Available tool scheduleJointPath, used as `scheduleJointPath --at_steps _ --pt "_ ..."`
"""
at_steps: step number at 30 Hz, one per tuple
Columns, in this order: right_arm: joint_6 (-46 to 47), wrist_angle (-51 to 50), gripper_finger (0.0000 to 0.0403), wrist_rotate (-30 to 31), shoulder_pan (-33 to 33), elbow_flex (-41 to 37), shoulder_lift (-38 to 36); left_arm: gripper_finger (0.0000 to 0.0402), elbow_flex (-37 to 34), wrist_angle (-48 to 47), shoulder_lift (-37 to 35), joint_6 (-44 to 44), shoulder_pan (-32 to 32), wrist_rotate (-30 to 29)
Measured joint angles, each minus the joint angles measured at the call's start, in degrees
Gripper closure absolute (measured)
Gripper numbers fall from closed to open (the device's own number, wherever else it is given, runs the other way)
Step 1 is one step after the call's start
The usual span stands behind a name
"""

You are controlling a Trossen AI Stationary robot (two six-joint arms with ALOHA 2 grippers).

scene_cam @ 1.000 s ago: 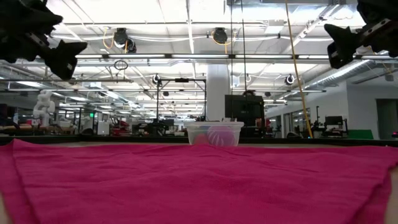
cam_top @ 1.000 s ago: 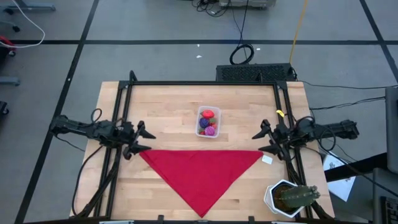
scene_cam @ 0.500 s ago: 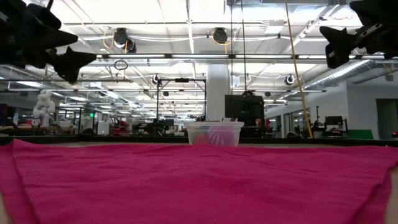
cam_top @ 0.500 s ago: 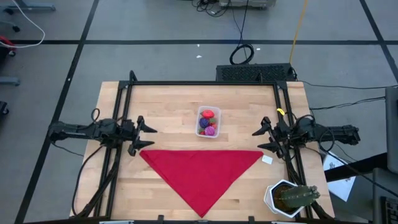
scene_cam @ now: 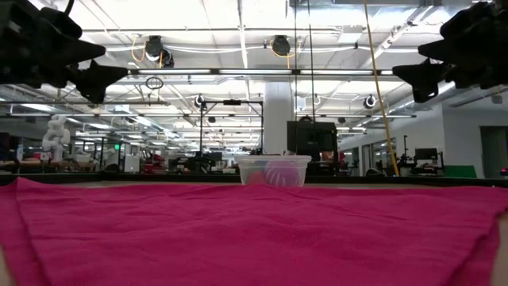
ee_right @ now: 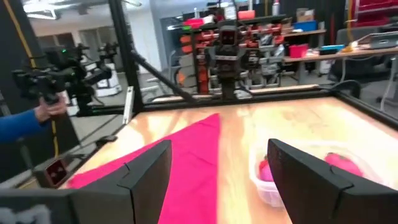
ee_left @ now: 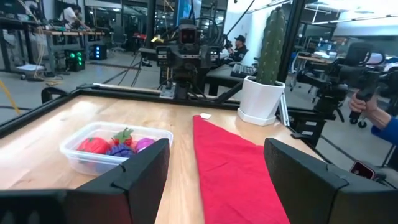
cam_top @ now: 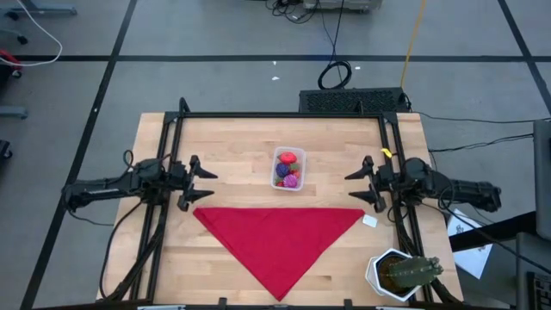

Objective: Pick and placing Produce into tupperware
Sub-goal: Return to Home Position

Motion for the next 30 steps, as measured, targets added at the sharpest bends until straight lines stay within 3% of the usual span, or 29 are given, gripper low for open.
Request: scheduleJointPath --at_steps 7,19,25,30 --pt "1.27 3.58 0.0149 -3.06 -1.58 -3.85 0.19 0.0135 0.00 0.21 0.27 -0.28 -0.03 2.00" --pt "-2.90 5.10 0.0149 0.43 -1.55 -4.00 2.51 0.0135 0.00 2.05 5.18 -0.69 -0.23 1.98" --pt "-2.82 4.96 0.0149 0.35 -1.54 -4.05 2.53 0.0135 0.00 2.37 5.27 -4.55 -0.23 1.98" --pt "-1.02 5.07 0.0149 0.35 -1.54 -4.11 2.53 0.0135 0.00 2.56 5.27 -12.69 -0.23 1.96"
